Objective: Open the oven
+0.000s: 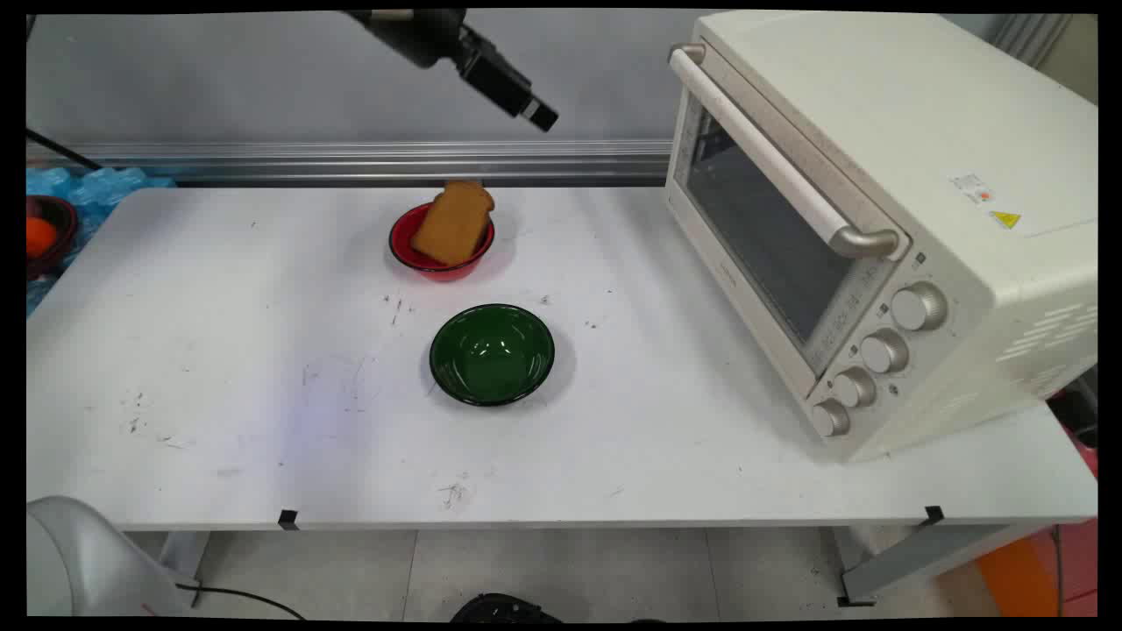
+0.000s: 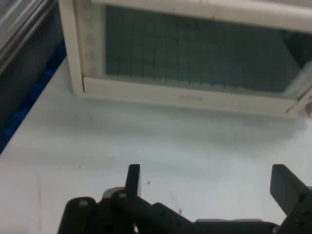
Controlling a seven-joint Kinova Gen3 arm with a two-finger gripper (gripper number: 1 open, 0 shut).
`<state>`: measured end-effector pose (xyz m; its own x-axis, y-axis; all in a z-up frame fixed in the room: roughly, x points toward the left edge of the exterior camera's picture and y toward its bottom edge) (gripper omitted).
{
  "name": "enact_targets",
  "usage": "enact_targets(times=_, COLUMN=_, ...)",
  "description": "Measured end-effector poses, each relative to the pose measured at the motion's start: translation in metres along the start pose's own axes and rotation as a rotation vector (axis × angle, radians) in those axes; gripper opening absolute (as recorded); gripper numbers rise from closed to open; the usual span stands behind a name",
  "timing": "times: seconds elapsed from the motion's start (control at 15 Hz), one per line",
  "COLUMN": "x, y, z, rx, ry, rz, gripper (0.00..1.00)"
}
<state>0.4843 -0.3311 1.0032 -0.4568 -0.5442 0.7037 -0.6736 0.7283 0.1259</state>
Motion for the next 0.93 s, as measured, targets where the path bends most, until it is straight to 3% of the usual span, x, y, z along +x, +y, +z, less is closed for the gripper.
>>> enact_targets(times=0.6, x=0.077, y=0.023, z=0.011, rx=-0.028, ry=0.036, rz=-0.024, gripper=1.00)
enact_targets(times=0.93, x=0.117, y=0.030, z=0.031, rx=-0.014, ry=0.041, rz=0.013, gripper=1.00)
